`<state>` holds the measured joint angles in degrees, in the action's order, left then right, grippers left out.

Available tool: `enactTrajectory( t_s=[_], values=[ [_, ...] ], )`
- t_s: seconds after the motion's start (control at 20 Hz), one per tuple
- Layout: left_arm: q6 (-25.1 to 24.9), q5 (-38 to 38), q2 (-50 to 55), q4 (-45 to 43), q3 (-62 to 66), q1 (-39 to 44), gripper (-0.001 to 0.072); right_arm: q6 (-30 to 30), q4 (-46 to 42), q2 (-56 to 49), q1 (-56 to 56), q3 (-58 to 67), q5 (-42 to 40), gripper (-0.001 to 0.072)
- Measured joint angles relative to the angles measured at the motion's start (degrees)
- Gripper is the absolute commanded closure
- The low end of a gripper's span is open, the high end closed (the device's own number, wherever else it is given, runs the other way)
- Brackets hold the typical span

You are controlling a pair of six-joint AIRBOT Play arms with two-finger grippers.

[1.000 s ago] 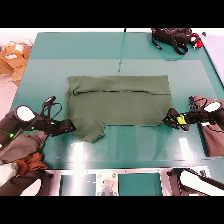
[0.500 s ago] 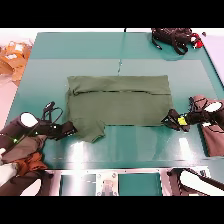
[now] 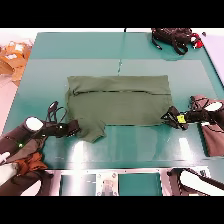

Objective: Fold the shirts.

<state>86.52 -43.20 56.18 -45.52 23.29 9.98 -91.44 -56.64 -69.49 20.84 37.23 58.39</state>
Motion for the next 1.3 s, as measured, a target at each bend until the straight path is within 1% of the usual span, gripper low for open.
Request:
enactTrajectory(
  t_s=[0.05, 0.1, 0.15, 0.2, 0.3, 0.45, 0.55, 0.65, 0.85, 1.0, 1.1, 1.3],
  values=[
    [-0.04, -0.02, 0.00, 0.04, -0.02, 0.15, 0.0684, 0.00, 0.15, -0.04, 0.00, 0.00, -0.15, 0.0482],
    [-0.17, -0.07, 0.00, 0.13, 0.00, 0.26, 0.0684, -0.02, 0.50, -0.09, -0.04, 0.00, -0.24, 0.0592],
    [-0.42, -0.33, 0.00, 0.15, 0.20, 0.35, 0.0684, -0.07, 0.87, -0.13, -0.09, 0.00, -0.26, 0.0631],
    [-0.66, -0.70, -0.02, 0.11, 0.66, 0.39, 0.0685, -0.07, 1.14, -0.17, -0.09, 0.00, -0.37, 0.0692],
    [-0.87, -2.60, -0.15, -1.25, 2.78, 0.50, 0.0685, -0.11, 1.46, -0.20, -0.07, 0.00, -0.55, 0.0690],
    [0.81, -9.14, -0.31, -7.91, 8.24, 0.50, 0.0685, 0.02, 0.00, -0.20, 0.74, 0.02, 0.35, 0.0691],
    [2.21, -15.15, -0.37, -12.90, 12.11, 0.55, 0.0685, 0.04, -3.78, -0.02, 1.36, 0.02, 2.78, 0.0691],
    [3.02, -20.79, -0.44, -16.06, 15.43, 0.66, 0.0686, -0.63, -8.79, 1.07, 1.95, 0.02, 5.60, 0.0691],
    [4.26, -28.39, -2.54, -21.14, 20.37, 3.28, 0.0685, -3.02, -15.52, 7.72, 2.54, 0.17, 9.18, 0.0691],
    [5.20, -29.29, -3.45, -23.43, 24.13, 4.66, 0.0685, -3.65, -16.46, 12.22, 2.69, 1.49, 10.32, 0.0691],
    [5.25, -28.50, -2.16, -24.24, 26.82, 5.07, 0.0686, -3.15, -15.04, 13.11, 2.62, 3.67, 10.08, 0.0691],
    [3.43, -25.64, 6.08, -24.96, 34.34, 5.29, 0.0685, -1.97, -11.21, 9.64, 0.70, 10.88, 6.32, 0.0691]
  ],
)
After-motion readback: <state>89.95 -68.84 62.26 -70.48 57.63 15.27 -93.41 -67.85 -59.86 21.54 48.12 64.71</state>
